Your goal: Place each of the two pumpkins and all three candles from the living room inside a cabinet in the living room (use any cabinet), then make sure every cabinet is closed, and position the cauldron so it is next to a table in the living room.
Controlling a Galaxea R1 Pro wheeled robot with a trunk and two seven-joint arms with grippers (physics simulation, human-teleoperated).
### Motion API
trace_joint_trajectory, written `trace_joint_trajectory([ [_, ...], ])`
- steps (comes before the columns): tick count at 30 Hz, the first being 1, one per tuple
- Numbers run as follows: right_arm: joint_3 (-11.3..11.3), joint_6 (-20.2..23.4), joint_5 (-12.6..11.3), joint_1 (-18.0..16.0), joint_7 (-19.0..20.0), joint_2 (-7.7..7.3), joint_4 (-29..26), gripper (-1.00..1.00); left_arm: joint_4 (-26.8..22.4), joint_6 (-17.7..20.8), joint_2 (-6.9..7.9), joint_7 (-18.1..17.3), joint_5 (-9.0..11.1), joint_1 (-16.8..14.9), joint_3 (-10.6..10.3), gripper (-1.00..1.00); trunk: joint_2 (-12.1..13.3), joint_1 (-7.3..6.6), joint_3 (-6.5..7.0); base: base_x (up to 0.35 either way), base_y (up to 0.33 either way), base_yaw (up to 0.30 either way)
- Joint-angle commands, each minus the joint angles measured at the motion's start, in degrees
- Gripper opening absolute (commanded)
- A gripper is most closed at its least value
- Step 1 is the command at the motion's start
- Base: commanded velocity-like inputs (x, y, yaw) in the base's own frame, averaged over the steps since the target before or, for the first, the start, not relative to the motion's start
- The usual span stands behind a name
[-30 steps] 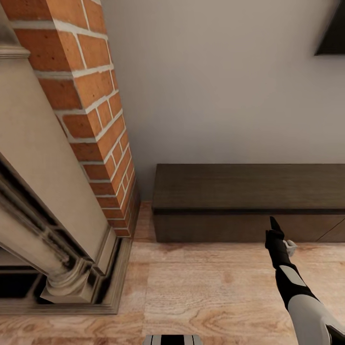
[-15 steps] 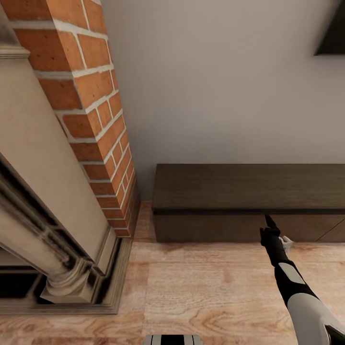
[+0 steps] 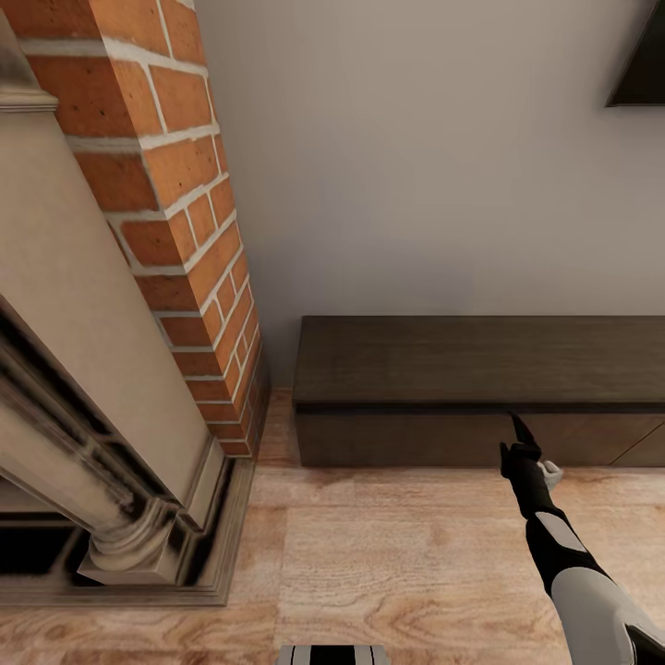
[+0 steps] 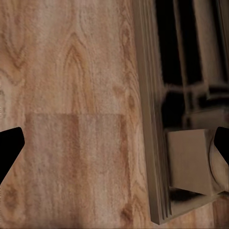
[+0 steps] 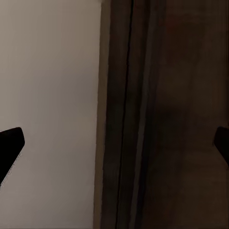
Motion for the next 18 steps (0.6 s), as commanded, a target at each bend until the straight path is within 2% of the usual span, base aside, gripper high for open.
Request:
trace_joint_trajectory([
  [1,-0.49,0.25,-0.61,-0.05,0.53,0.02,0.39,1.00,-0.11,0.44,-0.02,0.00,0.28,-0.01,0.09,1.00,-0.02,-0.01,-0.03,0.000,0.000,0.000],
  [5,-1.40,-1.04,-0.80,-0.07,1.81,0.06,1.68,1.00,-0.33,0.59,-0.03,-0.03,0.40,-0.01,0.16,1.00,-0.06,0.07,-0.70,0.000,0.000,0.000],
  [6,-1.42,-4.81,-0.81,-0.07,10.35,0.07,4.56,1.00,-0.34,0.59,-0.03,-0.03,0.41,-0.01,0.16,1.00,-0.07,0.10,-0.92,0.000,0.000,0.000],
  [18,-1.67,-5.04,-0.67,-0.14,11.03,0.06,4.62,1.00,-0.38,0.62,-0.11,-0.12,0.45,-0.01,0.22,1.00,-0.23,0.40,-3.58,0.000,0.000,0.000],
])
